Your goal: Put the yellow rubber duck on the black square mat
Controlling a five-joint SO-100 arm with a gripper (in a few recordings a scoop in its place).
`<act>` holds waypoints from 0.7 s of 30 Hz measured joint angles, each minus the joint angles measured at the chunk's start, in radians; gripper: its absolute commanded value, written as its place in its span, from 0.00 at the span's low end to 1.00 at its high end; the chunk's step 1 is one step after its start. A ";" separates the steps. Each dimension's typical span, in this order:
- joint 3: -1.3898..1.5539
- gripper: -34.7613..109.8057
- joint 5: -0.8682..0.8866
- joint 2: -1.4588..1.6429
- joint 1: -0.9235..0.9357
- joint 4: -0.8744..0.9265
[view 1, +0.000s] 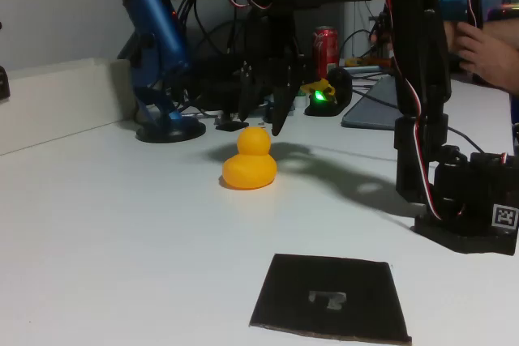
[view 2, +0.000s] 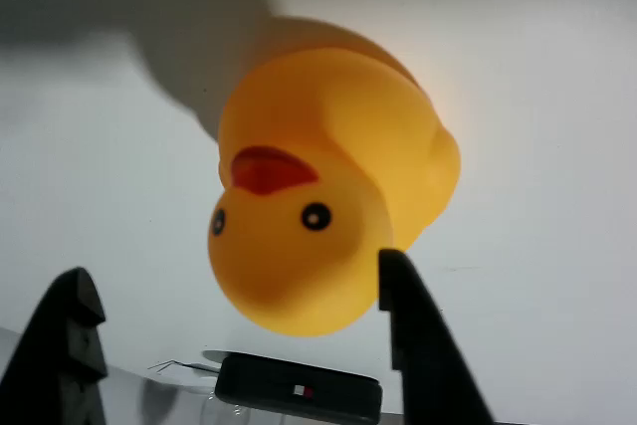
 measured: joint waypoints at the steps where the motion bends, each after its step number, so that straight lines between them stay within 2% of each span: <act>1: 0.000 0.46 0.000 0.000 0.000 0.000; 21: 0.000 0.46 0.000 -0.021 0.000 0.000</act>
